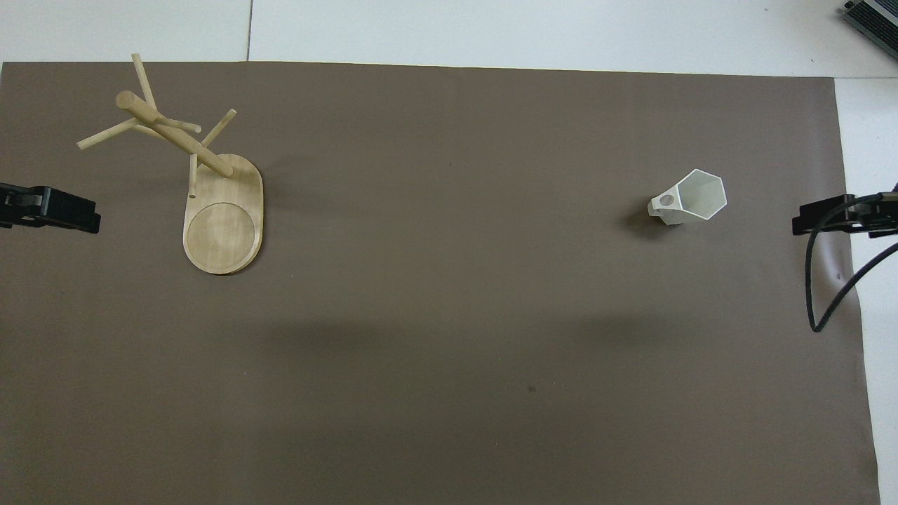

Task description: Hang cup on rack

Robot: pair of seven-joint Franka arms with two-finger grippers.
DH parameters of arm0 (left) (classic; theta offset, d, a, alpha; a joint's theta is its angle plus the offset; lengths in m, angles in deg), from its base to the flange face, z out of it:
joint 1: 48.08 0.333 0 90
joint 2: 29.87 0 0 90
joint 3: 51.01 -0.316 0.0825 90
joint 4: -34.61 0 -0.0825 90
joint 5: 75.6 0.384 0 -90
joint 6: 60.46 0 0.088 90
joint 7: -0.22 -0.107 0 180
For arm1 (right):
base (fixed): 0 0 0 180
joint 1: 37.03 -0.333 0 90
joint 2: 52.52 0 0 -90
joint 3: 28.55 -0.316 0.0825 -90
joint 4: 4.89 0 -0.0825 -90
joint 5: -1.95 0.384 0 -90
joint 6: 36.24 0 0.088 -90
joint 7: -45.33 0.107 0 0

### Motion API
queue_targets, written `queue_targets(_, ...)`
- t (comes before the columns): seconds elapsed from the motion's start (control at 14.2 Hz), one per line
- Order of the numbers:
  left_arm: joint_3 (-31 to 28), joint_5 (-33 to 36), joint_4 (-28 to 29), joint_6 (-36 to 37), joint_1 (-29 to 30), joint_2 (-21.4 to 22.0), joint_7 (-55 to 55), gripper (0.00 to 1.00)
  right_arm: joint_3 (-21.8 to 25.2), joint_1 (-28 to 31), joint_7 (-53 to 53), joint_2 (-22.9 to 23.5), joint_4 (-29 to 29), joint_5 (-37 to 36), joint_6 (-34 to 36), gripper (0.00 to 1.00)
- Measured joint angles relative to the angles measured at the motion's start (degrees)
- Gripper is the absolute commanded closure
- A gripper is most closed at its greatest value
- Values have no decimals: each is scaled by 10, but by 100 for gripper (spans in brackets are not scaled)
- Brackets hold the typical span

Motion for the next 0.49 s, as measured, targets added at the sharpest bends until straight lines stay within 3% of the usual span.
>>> queue_targets(0.49, -1, 0, 1, 1, 0, 1, 0, 0, -1, -2, 0, 0, 0, 1, 4, 0)
